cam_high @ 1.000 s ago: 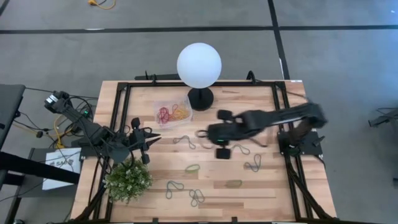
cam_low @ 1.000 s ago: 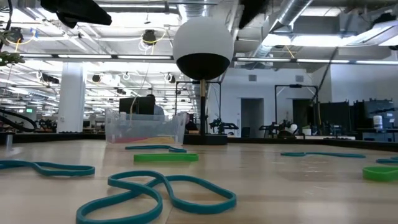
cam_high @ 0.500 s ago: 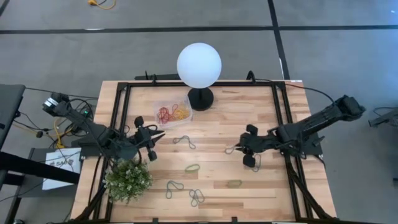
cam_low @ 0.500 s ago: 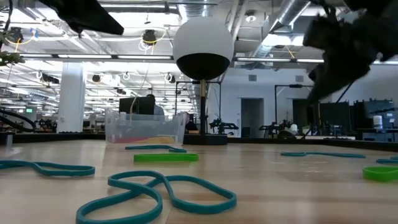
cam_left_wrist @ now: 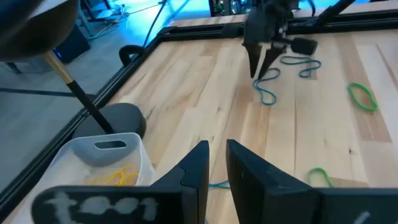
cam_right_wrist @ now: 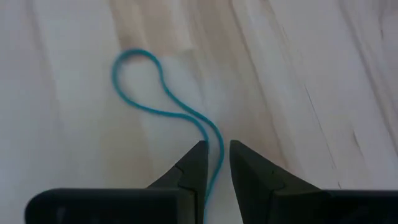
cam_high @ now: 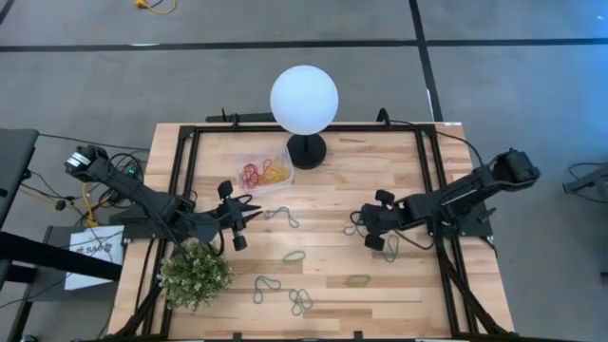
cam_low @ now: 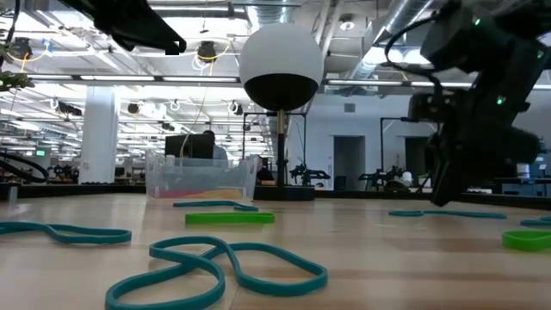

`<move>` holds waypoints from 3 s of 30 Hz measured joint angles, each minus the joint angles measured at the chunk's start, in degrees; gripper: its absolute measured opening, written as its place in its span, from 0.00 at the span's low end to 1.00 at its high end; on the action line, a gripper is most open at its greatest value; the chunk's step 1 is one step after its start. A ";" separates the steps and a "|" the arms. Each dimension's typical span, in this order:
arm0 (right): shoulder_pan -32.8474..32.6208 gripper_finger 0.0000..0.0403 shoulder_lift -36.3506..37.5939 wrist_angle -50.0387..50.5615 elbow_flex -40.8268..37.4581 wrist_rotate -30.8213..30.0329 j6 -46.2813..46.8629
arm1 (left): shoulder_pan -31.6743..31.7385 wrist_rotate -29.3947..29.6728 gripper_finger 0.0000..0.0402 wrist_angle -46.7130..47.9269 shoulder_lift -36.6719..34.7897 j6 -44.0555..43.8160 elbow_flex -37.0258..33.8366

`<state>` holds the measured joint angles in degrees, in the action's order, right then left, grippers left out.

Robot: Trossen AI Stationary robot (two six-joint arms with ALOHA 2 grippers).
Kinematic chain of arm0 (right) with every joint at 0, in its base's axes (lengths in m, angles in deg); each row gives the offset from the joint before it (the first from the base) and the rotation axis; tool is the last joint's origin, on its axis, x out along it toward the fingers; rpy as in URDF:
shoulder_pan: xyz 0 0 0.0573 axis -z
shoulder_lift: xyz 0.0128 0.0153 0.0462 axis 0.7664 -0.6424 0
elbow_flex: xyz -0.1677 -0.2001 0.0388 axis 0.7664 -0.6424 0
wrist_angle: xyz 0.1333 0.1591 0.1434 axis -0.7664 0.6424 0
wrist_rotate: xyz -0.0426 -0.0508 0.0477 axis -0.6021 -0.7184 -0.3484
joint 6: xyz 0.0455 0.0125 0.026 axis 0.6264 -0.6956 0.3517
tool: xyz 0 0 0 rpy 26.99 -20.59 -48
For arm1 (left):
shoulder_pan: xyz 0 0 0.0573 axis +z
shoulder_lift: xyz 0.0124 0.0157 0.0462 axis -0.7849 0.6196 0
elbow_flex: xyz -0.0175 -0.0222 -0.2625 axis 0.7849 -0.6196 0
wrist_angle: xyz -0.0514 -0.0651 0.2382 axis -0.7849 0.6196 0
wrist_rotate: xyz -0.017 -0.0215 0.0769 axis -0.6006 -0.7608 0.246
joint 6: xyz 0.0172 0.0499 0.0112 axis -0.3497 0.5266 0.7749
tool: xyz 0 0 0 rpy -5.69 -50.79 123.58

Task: Pick and place items into bin
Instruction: Put the blue rubber band into the transparent bin

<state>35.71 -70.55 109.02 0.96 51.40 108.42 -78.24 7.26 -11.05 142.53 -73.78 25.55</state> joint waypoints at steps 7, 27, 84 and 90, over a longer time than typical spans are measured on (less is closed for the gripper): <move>2.37 0.15 -5.07 -1.33 0.45 3.76 0.00 | 0.00 -0.02 0.11 0.00 -0.02 1.22 0.00; 2.40 0.01 -6.26 -12.72 -0.31 -3.75 10.59 | 0.00 0.16 0.11 -0.83 -0.04 2.28 0.00; 2.13 0.00 -7.63 -59.01 0.50 -6.03 -10.59 | 20.93 -30.20 0.45 -35.23 32.50 13.30 8.50; 2.31 0.00 -7.63 -59.17 0.50 -6.03 -10.62 | 21.51 -31.50 0.45 -36.97 32.59 13.31 8.50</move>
<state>38.02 -78.18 49.85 1.46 45.37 97.81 -56.72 -24.24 -48.02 175.12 -60.48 34.06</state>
